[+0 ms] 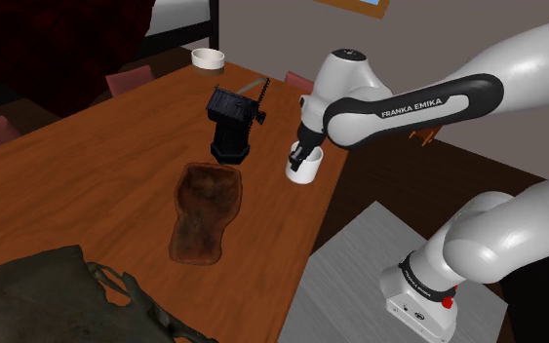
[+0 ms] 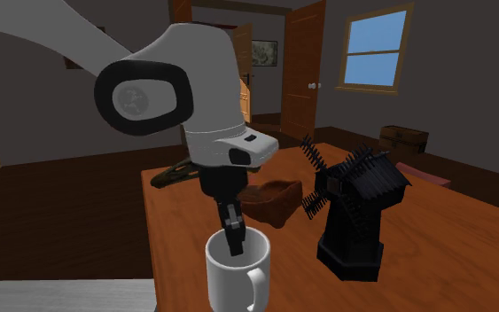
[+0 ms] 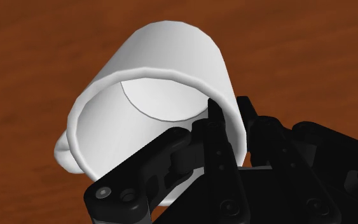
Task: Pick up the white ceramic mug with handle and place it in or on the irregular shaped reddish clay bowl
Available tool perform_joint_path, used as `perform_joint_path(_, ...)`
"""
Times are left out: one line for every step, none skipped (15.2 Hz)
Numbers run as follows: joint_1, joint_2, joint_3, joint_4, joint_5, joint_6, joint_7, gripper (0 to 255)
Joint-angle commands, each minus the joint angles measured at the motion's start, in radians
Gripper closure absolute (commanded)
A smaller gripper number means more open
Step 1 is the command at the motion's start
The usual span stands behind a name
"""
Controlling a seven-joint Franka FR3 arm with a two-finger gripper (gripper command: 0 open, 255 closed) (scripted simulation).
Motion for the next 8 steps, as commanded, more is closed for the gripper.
perform_joint_path(0.001,-0.017,-0.003,0.014,0.002,-0.032,-0.003,255)
perform_joint_path(0.002,-0.025,-0.004,0.022,0.003,-0.047,-0.004,255)
perform_joint_path(0.002,-0.033,-0.006,0.03,0.004,-0.062,-0.005,255)
perform_joint_path(0.002,-0.04,-0.007,0.038,0.005,-0.078,-0.006,255)
perform_joint_path(0.002,-0.047,-0.009,0.046,0.005,-0.093,-0.007,255)
perform_joint_path(0.003,-0.054,-0.01,0.054,0.006,-0.108,-0.008,255)
perform_joint_path(0.003,-0.061,-0.011,0.063,0.006,-0.123,-0.008,255)
perform_joint_path(0.003,-0.067,-0.013,0.071,0.007,-0.138,-0.009,255)
